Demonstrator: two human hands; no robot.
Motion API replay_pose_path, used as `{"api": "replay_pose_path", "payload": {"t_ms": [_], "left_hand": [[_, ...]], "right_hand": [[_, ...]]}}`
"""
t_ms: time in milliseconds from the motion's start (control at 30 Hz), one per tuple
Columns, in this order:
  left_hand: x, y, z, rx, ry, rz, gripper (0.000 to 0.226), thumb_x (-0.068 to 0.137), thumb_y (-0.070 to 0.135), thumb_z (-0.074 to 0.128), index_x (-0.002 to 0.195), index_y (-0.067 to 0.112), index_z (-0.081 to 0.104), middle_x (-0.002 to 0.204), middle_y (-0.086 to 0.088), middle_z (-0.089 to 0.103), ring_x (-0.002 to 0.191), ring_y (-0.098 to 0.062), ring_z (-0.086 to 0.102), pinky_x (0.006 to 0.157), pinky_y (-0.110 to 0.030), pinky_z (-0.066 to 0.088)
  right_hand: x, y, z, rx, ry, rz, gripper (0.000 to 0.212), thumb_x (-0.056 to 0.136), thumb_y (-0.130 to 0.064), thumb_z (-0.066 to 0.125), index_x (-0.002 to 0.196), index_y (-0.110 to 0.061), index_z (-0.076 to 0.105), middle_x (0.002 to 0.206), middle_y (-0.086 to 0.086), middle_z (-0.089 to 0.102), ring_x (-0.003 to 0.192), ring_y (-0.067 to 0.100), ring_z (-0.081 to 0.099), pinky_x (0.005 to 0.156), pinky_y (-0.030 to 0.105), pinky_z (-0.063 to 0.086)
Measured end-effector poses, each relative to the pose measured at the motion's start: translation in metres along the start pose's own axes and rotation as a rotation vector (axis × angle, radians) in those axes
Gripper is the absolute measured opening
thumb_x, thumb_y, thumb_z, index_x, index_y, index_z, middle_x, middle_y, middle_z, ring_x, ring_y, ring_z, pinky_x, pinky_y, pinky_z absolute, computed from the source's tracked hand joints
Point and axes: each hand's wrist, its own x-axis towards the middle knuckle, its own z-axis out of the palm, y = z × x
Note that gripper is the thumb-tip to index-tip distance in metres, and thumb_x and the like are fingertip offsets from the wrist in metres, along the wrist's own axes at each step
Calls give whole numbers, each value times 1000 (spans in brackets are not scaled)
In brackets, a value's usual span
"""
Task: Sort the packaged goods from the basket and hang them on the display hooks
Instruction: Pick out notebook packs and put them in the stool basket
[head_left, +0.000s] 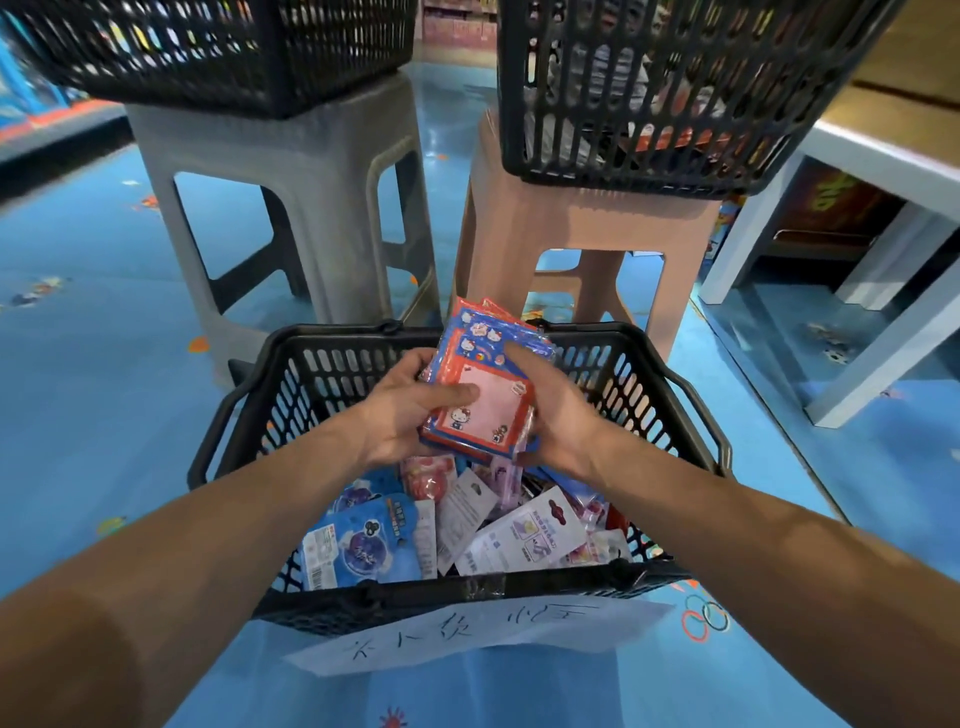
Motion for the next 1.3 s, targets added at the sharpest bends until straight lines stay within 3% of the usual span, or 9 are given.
{"api": "replay_pose_path", "payload": {"t_ms": [67, 300, 433, 500, 600, 800, 1000, 1167, 1300], "left_hand": [[0, 0, 8, 25, -40, -8, 47, 84, 5, 78, 119, 24, 53, 112, -10, 75, 105, -39, 71, 87, -74, 51], [-11, 6, 6, 194, -307, -203, 52, 82, 23, 80, 130, 15, 62, 124, -21, 71, 114, -46, 67, 103, -66, 47], [-10, 12, -13, 250, -479, -259, 91, 59, 38, 98, 138, 16, 58, 136, -21, 65, 122, -46, 64, 105, -52, 47], [-8, 14, -18, 208, -505, -281, 97, 50, 35, 102, 136, 18, 60, 137, -18, 65, 123, -43, 64, 102, -47, 49], [-4, 11, -15, 162, -446, -258, 75, 50, 14, 99, 119, 20, 71, 126, -12, 71, 115, -33, 69, 98, -45, 54], [1, 2, -7, 170, -253, -219, 49, 71, -9, 80, 111, 15, 70, 121, -15, 73, 116, -35, 68, 104, -55, 51], [-3, -1, 6, 264, -248, -177, 35, 77, -9, 76, 101, 16, 70, 95, -5, 78, 87, -22, 76, 71, -35, 62], [0, -3, 9, 327, -207, -156, 35, 76, -8, 80, 100, 16, 70, 95, -6, 77, 87, -22, 74, 79, -38, 59], [0, -3, 10, 358, -162, -122, 39, 73, -7, 83, 101, 17, 70, 96, -5, 76, 87, -20, 72, 74, -37, 60]], "right_hand": [[1, 0, 10, 104, 46, -74, 50, 93, -40, 72, 134, -16, 56, 104, 13, 77, 88, 33, 77, 69, 48, 63], [-8, 0, 19, 145, 130, -222, 39, 90, -18, 77, 124, -17, 58, 103, 11, 77, 88, 30, 77, 73, 50, 64], [-8, 0, 16, 122, 116, -264, 39, 90, -17, 77, 125, -13, 60, 107, 10, 77, 89, 28, 77, 73, 45, 64], [-6, -1, 15, 124, 71, -288, 39, 90, -14, 77, 125, -12, 60, 108, 10, 77, 92, 29, 76, 78, 47, 63], [-3, 0, 17, 80, 64, -307, 41, 86, -13, 79, 124, -13, 61, 107, 10, 77, 96, 32, 75, 87, 52, 60], [3, -11, 27, 19, 30, -122, 109, 44, -86, 80, 129, -19, 67, 115, 11, 76, 102, 34, 74, 96, 54, 57], [5, -16, 22, -19, 241, -153, 51, 81, -56, 75, 106, -11, 74, 91, 7, 80, 86, 30, 78, 89, 54, 60], [4, -13, 22, 16, 259, -230, 6, 96, -26, 63, 98, -21, 66, 99, 12, 77, 94, 34, 75, 91, 55, 59], [0, -17, 22, 77, 222, -261, 18, 98, -10, 58, 100, -27, 65, 98, 13, 72, 83, 30, 71, 85, 51, 60]]}}
